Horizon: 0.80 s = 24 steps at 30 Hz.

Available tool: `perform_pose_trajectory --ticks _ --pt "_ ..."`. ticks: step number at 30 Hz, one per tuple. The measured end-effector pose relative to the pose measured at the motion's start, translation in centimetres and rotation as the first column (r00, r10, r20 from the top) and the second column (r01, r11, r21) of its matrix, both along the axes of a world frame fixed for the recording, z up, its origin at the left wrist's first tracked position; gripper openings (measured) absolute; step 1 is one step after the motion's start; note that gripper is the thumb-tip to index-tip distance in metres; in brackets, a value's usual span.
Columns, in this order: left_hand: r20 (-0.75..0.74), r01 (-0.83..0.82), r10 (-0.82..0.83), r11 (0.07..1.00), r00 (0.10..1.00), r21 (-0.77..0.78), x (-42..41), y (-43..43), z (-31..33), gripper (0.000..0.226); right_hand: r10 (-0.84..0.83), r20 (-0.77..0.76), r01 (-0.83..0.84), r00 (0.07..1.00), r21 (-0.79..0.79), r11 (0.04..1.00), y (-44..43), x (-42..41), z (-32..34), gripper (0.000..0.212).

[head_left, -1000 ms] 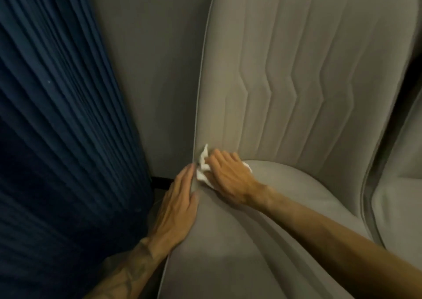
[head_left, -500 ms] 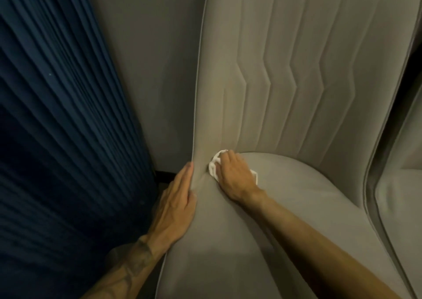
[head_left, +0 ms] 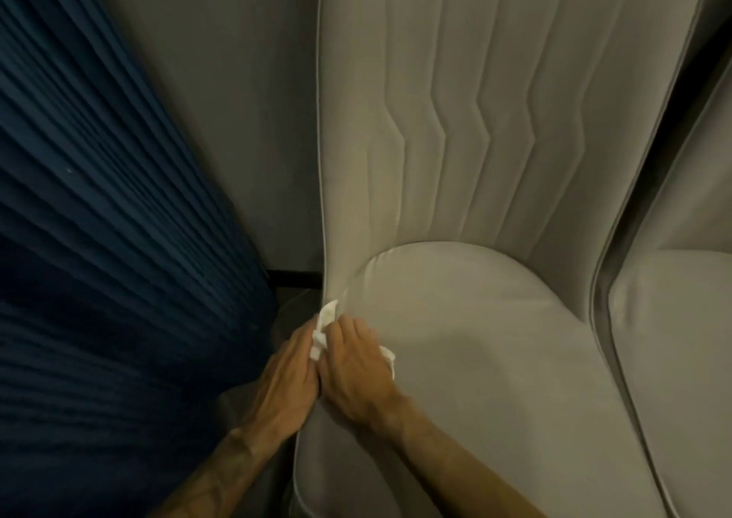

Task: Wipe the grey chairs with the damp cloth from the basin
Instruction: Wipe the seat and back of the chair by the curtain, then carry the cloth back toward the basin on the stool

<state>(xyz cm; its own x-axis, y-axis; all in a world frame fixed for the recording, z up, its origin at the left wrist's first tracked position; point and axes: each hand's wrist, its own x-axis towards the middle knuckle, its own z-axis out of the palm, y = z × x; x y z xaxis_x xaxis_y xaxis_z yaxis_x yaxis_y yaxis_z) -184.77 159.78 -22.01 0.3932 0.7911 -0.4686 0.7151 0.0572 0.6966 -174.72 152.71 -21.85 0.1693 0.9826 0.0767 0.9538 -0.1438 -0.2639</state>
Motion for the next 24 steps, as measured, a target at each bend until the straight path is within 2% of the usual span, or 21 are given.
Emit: perform_pose_trajectory --ticks 2,4,5,8,10,17,21,24 --pt "0.036 0.085 -0.087 0.995 0.996 0.057 -1.9 -1.4 2.1 0.044 0.002 -0.069 -0.009 0.998 -0.095 0.995 -1.3 -0.7 1.5 0.039" --pt "-0.119 0.323 -0.307 0.935 0.944 0.149 -3.3 -2.4 4.4 0.046 -0.036 -0.237 -0.010 0.971 -0.189 0.982 -2.5 -0.5 3.6 0.038" --pt "-0.205 0.410 -0.378 0.901 0.903 0.145 -3.6 -2.7 5.4 0.051 -0.087 -0.311 0.017 0.947 -0.223 0.975 -3.2 -0.5 4.8 0.038" --pt "-0.388 0.579 -0.501 0.808 0.774 0.111 -4.6 -4.2 9.1 0.056 -0.213 -0.419 0.110 0.883 -0.256 0.960 -6.1 -0.7 8.5 0.033" --pt "-0.411 0.629 -0.541 0.770 0.734 0.111 -4.5 -5.5 12.8 0.053 -0.278 -0.468 0.159 0.839 -0.277 0.948 -8.3 -0.7 11.2 0.031" --pt "-0.558 0.801 -0.650 0.597 0.516 0.045 -2.4 -8.9 26.4 0.042 -0.503 -0.499 0.351 0.705 -0.370 0.860 -15.3 2.5 24.5 0.033" --pt "-0.555 0.855 -0.699 0.516 0.451 0.045 0.7 -11.1 33.9 0.053 -0.586 -0.477 0.442 0.655 -0.387 0.809 -19.8 5.0 32.7 0.034" --pt "-0.539 0.876 -0.717 0.473 0.442 0.090 2.9 -13.6 39.3 0.055 -0.636 -0.449 0.500 0.628 -0.394 0.771 -23.5 6.6 38.7 0.036"
